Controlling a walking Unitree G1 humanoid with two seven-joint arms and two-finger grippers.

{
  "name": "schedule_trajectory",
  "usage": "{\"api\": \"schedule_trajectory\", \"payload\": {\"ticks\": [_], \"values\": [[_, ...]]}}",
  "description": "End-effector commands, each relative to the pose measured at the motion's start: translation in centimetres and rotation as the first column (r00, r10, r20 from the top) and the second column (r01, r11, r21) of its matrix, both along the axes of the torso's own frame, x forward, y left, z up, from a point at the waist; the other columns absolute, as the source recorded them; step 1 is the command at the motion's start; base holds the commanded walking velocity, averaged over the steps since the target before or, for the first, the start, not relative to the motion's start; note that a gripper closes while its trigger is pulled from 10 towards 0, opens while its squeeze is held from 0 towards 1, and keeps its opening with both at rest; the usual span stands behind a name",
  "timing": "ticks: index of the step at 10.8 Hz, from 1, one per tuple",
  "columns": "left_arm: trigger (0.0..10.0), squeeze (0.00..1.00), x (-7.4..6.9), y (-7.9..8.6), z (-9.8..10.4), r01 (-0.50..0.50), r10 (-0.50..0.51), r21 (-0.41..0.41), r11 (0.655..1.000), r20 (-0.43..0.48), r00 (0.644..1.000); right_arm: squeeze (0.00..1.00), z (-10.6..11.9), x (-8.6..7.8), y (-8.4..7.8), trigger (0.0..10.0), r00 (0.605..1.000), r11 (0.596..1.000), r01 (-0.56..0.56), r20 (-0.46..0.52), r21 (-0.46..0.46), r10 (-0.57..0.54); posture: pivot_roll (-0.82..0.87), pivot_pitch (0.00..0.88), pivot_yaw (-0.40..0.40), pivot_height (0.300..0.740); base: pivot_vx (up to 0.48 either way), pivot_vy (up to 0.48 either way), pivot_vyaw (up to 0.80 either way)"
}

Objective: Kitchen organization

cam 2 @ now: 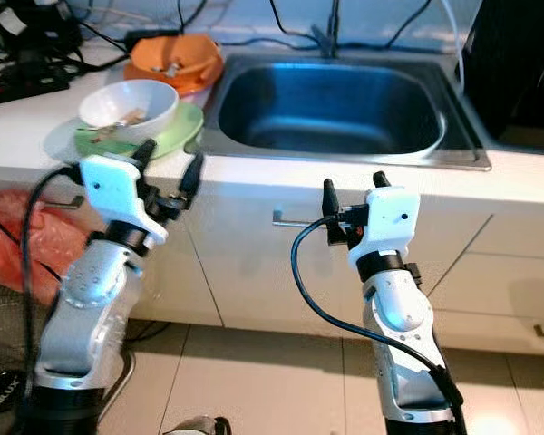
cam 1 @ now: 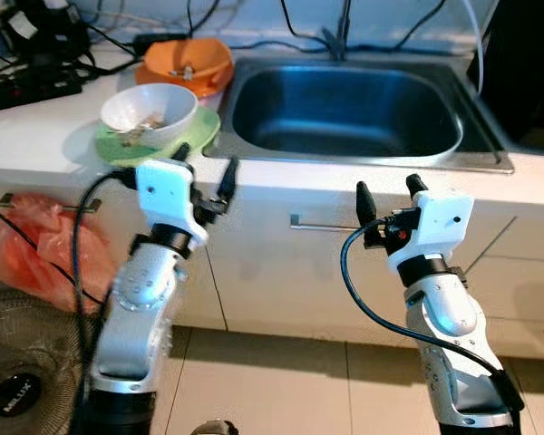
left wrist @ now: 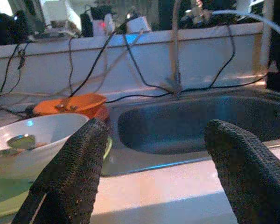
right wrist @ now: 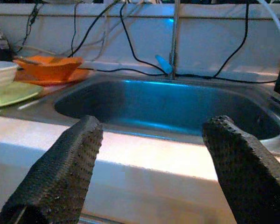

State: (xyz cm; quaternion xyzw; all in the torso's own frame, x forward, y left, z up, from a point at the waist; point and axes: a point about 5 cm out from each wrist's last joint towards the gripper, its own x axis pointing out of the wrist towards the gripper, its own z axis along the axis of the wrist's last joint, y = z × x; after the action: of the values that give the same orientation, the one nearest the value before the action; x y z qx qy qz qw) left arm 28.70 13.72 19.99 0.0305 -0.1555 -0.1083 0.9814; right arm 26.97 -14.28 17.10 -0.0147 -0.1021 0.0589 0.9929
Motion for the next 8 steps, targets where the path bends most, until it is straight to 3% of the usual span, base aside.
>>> {"api": "schedule_trajectory", "payload": {"ticks": [1,3,6,8], "values": [[10.0,0.00,-0.2,0.5,0.1,-0.026,0.026,0.005,1.000,-0.007,1.000,0.00,0.3,-0.1,-0.2,10.0,1.000,1.000,0.008,-0.001,-0.002,-0.008,0.03,0.120,0.029,0.740,0.000,0.000,0.00],[10.0,0.00,-0.5,0.2,-0.6,-0.034,0.033,-0.017,0.999,-0.039,0.999,0.00,0.1,-0.2,0.0,10.0,1.000,1.000,-0.014,-0.017,-0.008,0.014,0.03,0.128,0.007,0.740,0.000,0.000,0.00],[10.0,0.00,-0.7,0.0,0.3,-0.044,0.044,-0.012,0.999,0.015,0.999,0.00,0.4,-0.1,0.4,10.0,0.999,0.999,-0.035,-0.006,-0.017,0.034,0.03,0.122,-0.007,0.740,0.000,0.000,0.00],[10.0,0.00,-0.5,-0.4,0.7,-0.021,0.020,0.021,1.000,0.040,0.999,0.00,1.9,0.2,0.8,10.0,0.997,0.998,-0.042,0.060,-0.050,0.045,0.03,0.108,-0.002,0.740,0.442,0.000,0.00]]}}
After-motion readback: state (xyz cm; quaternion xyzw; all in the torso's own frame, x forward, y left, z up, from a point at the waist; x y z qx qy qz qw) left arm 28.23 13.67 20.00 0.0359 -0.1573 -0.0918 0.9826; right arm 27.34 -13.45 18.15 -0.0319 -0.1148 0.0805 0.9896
